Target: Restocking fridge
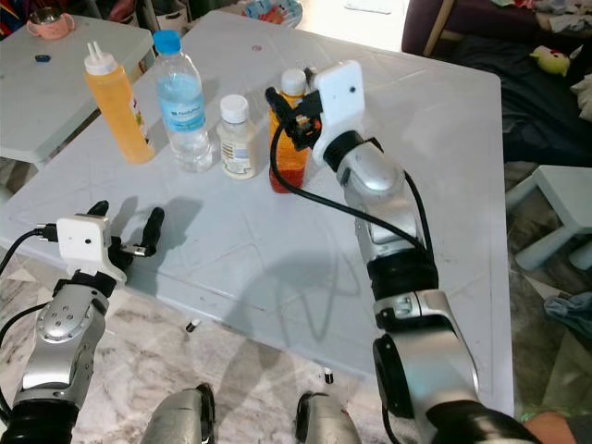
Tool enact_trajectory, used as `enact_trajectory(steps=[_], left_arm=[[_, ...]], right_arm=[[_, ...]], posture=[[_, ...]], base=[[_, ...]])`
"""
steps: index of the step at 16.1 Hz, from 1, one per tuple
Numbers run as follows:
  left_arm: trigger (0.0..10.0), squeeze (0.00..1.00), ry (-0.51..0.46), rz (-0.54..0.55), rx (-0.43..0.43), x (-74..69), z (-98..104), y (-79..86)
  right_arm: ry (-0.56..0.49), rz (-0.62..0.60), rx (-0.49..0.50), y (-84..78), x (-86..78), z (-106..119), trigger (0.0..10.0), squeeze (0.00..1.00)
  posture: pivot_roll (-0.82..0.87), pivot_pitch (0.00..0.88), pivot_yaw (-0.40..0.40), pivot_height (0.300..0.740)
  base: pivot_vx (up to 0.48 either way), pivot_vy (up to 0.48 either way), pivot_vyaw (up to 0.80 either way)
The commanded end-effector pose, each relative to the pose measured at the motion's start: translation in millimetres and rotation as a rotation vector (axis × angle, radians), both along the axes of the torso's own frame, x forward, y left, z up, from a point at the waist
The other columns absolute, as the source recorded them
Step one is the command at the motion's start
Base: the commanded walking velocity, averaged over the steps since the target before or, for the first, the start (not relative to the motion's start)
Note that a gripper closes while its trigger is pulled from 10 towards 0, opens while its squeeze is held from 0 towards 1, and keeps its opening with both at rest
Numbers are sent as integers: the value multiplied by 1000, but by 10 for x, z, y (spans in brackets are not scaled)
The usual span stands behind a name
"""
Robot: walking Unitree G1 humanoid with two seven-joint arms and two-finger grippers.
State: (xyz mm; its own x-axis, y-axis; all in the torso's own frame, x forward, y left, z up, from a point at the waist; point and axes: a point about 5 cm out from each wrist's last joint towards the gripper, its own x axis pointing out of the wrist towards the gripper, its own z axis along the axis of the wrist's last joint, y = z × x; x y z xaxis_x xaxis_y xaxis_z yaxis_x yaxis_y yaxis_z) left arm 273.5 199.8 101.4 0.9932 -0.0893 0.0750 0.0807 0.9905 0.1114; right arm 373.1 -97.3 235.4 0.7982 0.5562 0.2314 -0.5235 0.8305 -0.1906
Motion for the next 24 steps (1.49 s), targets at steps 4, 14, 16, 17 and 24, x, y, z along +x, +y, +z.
enact_trajectory(steps=[4, 14, 16, 17, 24], left_arm=[[10000, 0, 24, -22, 2, -20, -59, -57], [10000, 0, 91, 3, -15, -41, -159, -59], [10000, 0, 97, 10, -29, -36, -162, -61], [10000, 0, 99, 14, -35, -14, -161, -78], [10000, 0, 74, 27, -73, 127, -114, -172]], right_arm=[[53, 32, -54, -5, 26, -26, 0, 0], [110, -137, -32, -240, 16, -162, 0, 0], [80, -155, 2, -270, -36, -137, 0, 0], [45, -146, 52, -266, -159, -107, 0, 0], [4, -213, 128, -242, -582, -221, 10000, 0]], posture=[[23, 136, -29, 740], [25, 132, -23, 740], [26, 127, -15, 740], [25, 114, -17, 740], [-1, 59, -28, 740]], base=[[0, 0, 0], [0, 0, 0], [0, 0, 0], [0, 0, 0], [-115, 0, 0]])
